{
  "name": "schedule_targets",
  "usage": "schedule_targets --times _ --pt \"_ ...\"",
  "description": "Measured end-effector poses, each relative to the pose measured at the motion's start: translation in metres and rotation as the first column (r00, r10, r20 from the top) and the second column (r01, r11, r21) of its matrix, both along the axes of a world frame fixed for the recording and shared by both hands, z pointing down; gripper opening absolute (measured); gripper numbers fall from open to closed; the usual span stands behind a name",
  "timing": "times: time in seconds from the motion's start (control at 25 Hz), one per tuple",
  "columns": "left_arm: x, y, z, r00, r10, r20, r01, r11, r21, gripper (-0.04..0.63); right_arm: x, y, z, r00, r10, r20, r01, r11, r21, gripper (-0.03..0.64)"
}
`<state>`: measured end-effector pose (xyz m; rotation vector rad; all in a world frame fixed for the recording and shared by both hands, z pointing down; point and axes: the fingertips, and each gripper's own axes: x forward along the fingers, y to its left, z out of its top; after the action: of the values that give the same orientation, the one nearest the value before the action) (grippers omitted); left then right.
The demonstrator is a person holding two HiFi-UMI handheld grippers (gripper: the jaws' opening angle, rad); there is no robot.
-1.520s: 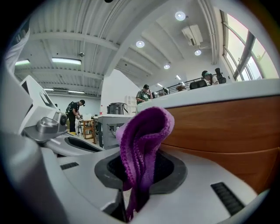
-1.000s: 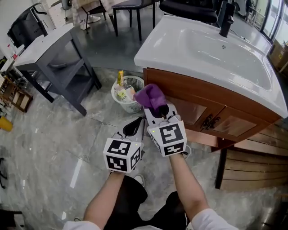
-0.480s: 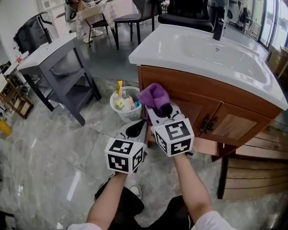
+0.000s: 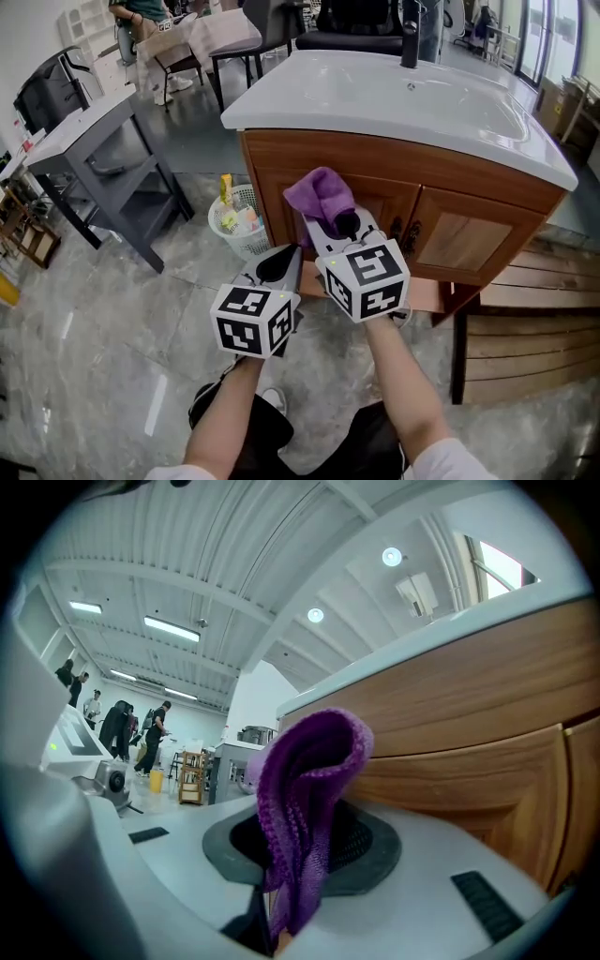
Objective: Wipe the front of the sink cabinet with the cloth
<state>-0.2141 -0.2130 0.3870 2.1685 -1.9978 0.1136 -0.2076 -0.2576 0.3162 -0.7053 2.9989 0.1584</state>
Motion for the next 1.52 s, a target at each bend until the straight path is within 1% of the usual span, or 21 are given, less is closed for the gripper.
schedule_targets --times 0.16,0.32,0.48,0.68,0.96,1.24,1.36,1.52 --pt "0.021 -0.004 0.001 0.999 0.029 -0.032 -0.028 1.000 0.012 0.006 0.026 -0.003 0.000 1.000 0.020 0.010 -0.020 1.000 0.001 0.087" --pt "0.041 -0.013 -0.001 0.997 0.065 -0.031 -0.064 0.998 0.024 0.006 0.053 -0.009 0.002 0.998 0.057 0.012 -0.057 0.998 0.000 0.087" --pt "0.054 -0.020 0.004 0.996 0.075 -0.056 -0.074 0.997 0.025 0.006 0.073 -0.012 0.005 0.996 0.084 0.003 -0.084 0.996 0.009 0.087" --pt "0.082 -0.028 0.014 0.990 0.136 -0.044 -0.136 0.991 0.010 0.006 0.103 -0.021 0.005 0.991 0.132 -0.004 -0.132 0.991 0.018 0.087" --pt "0.096 -0.035 0.007 0.981 0.191 -0.027 -0.190 0.981 0.033 0.006 0.142 -0.035 0.005 0.979 0.204 0.011 -0.204 0.979 -0.003 0.087" --pt "0.106 -0.042 0.009 0.973 0.229 -0.012 -0.229 0.973 0.037 0.006 0.176 -0.046 0.004 0.960 0.279 0.018 -0.279 0.960 -0.003 0.087" --pt "0.110 -0.048 0.012 0.969 0.245 -0.020 -0.244 0.969 0.034 0.006 0.196 -0.054 0.004 0.945 0.326 0.009 -0.326 0.945 0.006 0.087" --pt "0.116 -0.054 0.015 0.964 0.265 -0.017 -0.264 0.964 0.032 0.006 0.229 -0.066 0.008 0.920 0.392 0.013 -0.392 0.920 -0.009 0.087"
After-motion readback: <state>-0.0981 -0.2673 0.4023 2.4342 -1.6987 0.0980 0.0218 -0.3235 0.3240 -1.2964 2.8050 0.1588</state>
